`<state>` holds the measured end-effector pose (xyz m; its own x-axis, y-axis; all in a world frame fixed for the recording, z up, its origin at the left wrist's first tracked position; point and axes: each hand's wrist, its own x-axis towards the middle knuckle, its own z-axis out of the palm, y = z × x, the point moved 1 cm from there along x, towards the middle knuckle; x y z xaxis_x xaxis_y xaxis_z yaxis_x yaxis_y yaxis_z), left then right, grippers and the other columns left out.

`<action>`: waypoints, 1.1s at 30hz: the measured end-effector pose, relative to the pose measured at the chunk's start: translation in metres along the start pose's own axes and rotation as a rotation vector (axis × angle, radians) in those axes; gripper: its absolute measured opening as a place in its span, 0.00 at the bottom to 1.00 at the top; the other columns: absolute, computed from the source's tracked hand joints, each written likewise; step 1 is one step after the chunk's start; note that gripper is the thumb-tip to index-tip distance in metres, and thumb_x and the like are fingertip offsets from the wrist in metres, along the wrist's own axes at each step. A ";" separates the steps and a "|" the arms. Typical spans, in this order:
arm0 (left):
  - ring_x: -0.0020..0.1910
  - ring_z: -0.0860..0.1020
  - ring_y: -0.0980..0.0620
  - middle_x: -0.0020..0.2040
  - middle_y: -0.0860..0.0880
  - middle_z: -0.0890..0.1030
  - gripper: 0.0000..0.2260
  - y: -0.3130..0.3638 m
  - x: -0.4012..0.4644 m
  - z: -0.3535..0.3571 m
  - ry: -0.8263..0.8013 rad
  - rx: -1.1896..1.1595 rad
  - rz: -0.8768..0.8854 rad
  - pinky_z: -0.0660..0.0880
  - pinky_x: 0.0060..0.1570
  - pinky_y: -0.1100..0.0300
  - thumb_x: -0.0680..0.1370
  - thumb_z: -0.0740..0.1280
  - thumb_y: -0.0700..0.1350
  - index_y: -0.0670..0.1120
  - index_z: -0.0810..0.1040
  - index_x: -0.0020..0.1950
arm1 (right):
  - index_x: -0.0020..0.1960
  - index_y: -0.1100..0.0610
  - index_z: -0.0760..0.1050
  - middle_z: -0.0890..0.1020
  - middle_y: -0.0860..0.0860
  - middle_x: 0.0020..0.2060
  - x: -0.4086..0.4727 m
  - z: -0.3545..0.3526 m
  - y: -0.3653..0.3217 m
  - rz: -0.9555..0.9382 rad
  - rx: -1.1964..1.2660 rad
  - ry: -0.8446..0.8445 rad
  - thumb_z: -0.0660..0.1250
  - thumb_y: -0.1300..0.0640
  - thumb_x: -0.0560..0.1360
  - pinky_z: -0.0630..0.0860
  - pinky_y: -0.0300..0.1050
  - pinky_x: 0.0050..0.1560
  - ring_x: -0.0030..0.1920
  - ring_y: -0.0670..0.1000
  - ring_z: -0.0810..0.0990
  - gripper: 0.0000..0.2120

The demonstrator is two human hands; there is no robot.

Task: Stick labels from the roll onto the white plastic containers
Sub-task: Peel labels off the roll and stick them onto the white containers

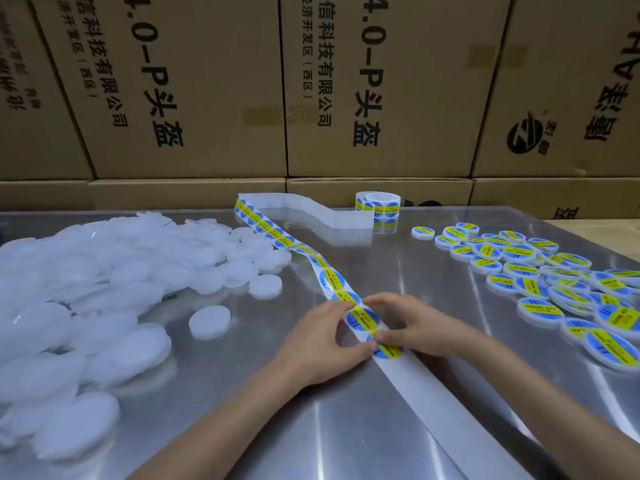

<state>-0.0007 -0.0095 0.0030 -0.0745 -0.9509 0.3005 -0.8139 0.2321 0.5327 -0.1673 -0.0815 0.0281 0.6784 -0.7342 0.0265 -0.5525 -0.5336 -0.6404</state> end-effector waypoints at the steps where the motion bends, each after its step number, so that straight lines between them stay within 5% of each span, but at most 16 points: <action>1: 0.65 0.70 0.56 0.65 0.56 0.73 0.30 -0.001 0.004 0.001 -0.005 0.016 0.008 0.66 0.64 0.58 0.71 0.68 0.61 0.52 0.69 0.70 | 0.67 0.55 0.70 0.76 0.53 0.62 0.004 0.001 0.003 -0.015 0.057 -0.026 0.70 0.62 0.73 0.72 0.47 0.63 0.63 0.52 0.74 0.24; 8: 0.60 0.72 0.59 0.61 0.58 0.74 0.29 -0.019 0.019 -0.004 -0.053 -0.012 0.006 0.69 0.58 0.62 0.69 0.70 0.62 0.53 0.70 0.67 | 0.63 0.43 0.73 0.75 0.38 0.45 0.020 0.010 0.016 -0.028 -0.135 0.122 0.70 0.44 0.71 0.66 0.44 0.62 0.56 0.46 0.67 0.21; 12: 0.44 0.72 0.64 0.41 0.64 0.74 0.21 -0.023 0.021 -0.003 0.006 -0.021 -0.008 0.67 0.41 0.69 0.70 0.71 0.59 0.55 0.74 0.60 | 0.59 0.45 0.76 0.71 0.36 0.34 0.022 0.020 0.016 -0.100 -0.138 0.293 0.69 0.45 0.72 0.67 0.43 0.53 0.47 0.44 0.67 0.15; 16: 0.36 0.71 0.69 0.31 0.67 0.73 0.17 -0.026 0.020 -0.004 0.047 -0.044 -0.015 0.65 0.34 0.71 0.71 0.72 0.57 0.53 0.77 0.57 | 0.55 0.46 0.74 0.75 0.33 0.44 0.017 0.019 0.012 -0.170 -0.145 0.388 0.69 0.45 0.72 0.68 0.39 0.51 0.52 0.40 0.70 0.13; 28: 0.31 0.69 0.60 0.29 0.62 0.71 0.12 -0.025 0.019 -0.005 0.030 -0.055 0.045 0.61 0.30 0.65 0.74 0.68 0.56 0.61 0.77 0.58 | 0.43 0.41 0.67 0.73 0.33 0.40 0.013 0.020 0.003 -0.250 -0.196 0.460 0.72 0.51 0.70 0.69 0.37 0.42 0.47 0.39 0.69 0.13; 31: 0.38 0.73 0.62 0.35 0.63 0.75 0.14 -0.024 0.019 -0.005 -0.012 -0.011 0.058 0.68 0.37 0.65 0.75 0.66 0.58 0.60 0.76 0.60 | 0.41 0.42 0.68 0.75 0.36 0.40 0.013 0.020 0.003 -0.260 -0.174 0.475 0.72 0.52 0.71 0.70 0.42 0.44 0.46 0.40 0.68 0.12; 33: 0.52 0.74 0.62 0.51 0.62 0.79 0.17 -0.023 0.019 -0.006 -0.071 0.038 0.063 0.72 0.49 0.62 0.74 0.64 0.62 0.61 0.73 0.62 | 0.39 0.45 0.71 0.76 0.39 0.39 0.012 0.018 0.003 -0.263 -0.134 0.461 0.72 0.53 0.71 0.71 0.44 0.47 0.46 0.42 0.70 0.09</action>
<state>0.0202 -0.0315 0.0005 -0.1660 -0.9469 0.2754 -0.8276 0.2856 0.4832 -0.1526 -0.0844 0.0128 0.5363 -0.6603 0.5257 -0.4700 -0.7510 -0.4639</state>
